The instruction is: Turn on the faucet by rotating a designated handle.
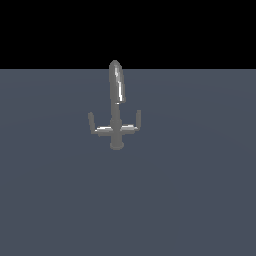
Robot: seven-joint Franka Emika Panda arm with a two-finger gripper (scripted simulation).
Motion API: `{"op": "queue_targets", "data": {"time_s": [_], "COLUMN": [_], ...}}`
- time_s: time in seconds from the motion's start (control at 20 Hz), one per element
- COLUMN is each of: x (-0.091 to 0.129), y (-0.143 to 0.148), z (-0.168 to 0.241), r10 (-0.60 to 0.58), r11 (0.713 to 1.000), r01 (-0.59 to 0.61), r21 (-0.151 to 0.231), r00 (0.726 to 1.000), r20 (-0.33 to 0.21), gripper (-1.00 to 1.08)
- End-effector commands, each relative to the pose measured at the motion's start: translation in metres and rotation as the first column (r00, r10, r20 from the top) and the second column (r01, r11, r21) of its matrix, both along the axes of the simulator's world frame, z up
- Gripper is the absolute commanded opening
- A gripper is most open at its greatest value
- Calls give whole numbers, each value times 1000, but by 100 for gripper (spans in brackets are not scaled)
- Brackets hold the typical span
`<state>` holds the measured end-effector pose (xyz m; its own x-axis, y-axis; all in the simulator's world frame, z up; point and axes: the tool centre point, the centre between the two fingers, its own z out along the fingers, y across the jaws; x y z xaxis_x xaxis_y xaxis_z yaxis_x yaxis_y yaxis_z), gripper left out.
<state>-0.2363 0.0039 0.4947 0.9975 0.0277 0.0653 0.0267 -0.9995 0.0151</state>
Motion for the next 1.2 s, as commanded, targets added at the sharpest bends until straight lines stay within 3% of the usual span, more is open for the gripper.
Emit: {"op": "queue_targets", "data": {"time_s": [0.0, 0.3, 0.55, 0.8, 1.15], "x": [0, 6, 19, 41, 80], "y": [0, -2, -7, -15, -31], "z": [0, -2, -8, -18, -41], "r10": [0, -8, -25, -50, -91], "r11": [1000, 1000, 998, 991, 965], "r01": [0, 8, 27, 58, 122], "r21": [0, 17, 56, 118, 234], "r00": [1000, 1000, 999, 997, 986], "r20": [0, -9, -31, -67, -140], "gripper": [-100, -100, -100, -100, -100]}}
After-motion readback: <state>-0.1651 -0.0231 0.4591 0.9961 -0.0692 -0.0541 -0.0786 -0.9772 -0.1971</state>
